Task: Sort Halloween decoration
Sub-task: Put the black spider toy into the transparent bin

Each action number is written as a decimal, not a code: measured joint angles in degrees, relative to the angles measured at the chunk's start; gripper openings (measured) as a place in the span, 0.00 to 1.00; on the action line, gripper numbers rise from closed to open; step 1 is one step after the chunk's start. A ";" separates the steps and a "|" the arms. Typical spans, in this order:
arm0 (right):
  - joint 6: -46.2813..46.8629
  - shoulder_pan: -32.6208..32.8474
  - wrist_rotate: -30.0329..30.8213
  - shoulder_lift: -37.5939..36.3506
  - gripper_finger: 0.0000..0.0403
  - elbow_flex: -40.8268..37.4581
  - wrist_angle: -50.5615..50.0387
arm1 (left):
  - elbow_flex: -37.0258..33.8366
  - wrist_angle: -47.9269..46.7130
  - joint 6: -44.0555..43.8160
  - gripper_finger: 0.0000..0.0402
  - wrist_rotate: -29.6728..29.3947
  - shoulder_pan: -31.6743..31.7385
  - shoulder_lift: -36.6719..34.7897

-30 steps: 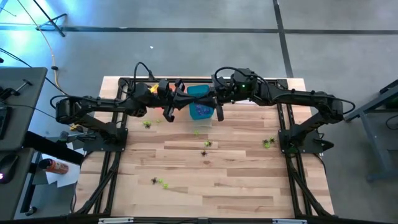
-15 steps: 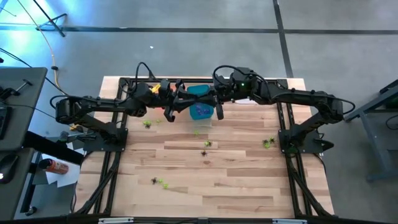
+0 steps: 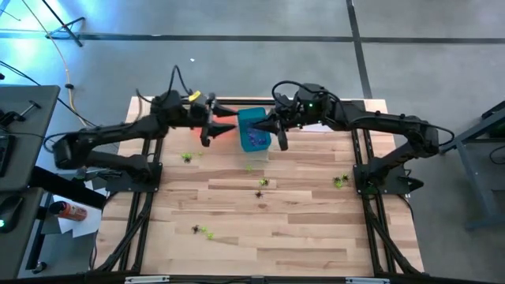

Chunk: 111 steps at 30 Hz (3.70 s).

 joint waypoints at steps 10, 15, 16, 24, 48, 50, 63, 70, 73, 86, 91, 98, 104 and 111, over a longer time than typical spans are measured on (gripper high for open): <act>-4.25 -2.88 14.08 -7.90 0.00 0.02 -25.26 | -0.11 -18.44 6.47 0.60 -6.34 3.68 -6.99; -2.25 -3.64 15.19 -12.10 0.00 -8.38 -26.08 | -0.50 -18.20 5.34 0.60 -6.52 3.59 -5.94; -1.04 -3.91 15.28 -13.44 0.00 -11.33 -24.34 | -0.52 -18.35 4.59 0.60 -6.54 3.59 -5.72; 17.68 -8.97 26.45 -21.21 0.00 -27.86 -17.15 | -0.55 -18.09 1.56 0.60 -6.52 3.57 -4.86; 29.35 -35.51 29.18 14.94 0.00 -21.66 -24.02 | -0.52 -17.24 -3.57 0.60 -7.13 3.58 -4.66; 29.95 -35.51 29.22 16.21 0.00 -21.66 -23.12 | -0.52 -16.84 -3.58 0.60 -7.11 3.58 -4.66; 29.41 -35.48 29.19 17.80 0.05 -21.53 -22.28 | -0.52 -16.48 -5.56 0.60 -7.09 3.57 -4.66; 31.29 -35.48 28.52 17.87 0.22 -21.57 -22.37 | -0.52 -16.48 -5.56 0.60 -7.08 3.57 -4.66; 31.02 -35.48 28.47 17.95 0.31 -20.74 -24.06 | -0.52 -16.48 -5.57 0.60 -7.07 3.57 -4.66; 23.00 -35.48 30.71 17.99 0.45 -10.33 -32.34 | -0.52 -16.52 -5.56 0.60 -7.14 3.57 -4.66; 16.09 -33.39 28.53 13.70 0.45 -8.02 -33.03 | -0.52 -16.54 -5.56 0.60 -7.15 3.58 -4.66; 5.95 -24.87 18.52 -3.87 0.45 -14.51 -22.05 | -0.52 -16.55 -5.47 0.60 -7.18 3.59 -4.66; 9.49 -15.24 10.18 -19.71 0.45 -25.85 -7.66 | -0.52 -16.52 -4.10 0.60 -6.87 3.57 -4.66; 13.11 -4.86 11.36 -26.85 0.45 -37.54 22.06 | -0.52 -16.48 2.98 0.60 -6.76 3.57 -4.66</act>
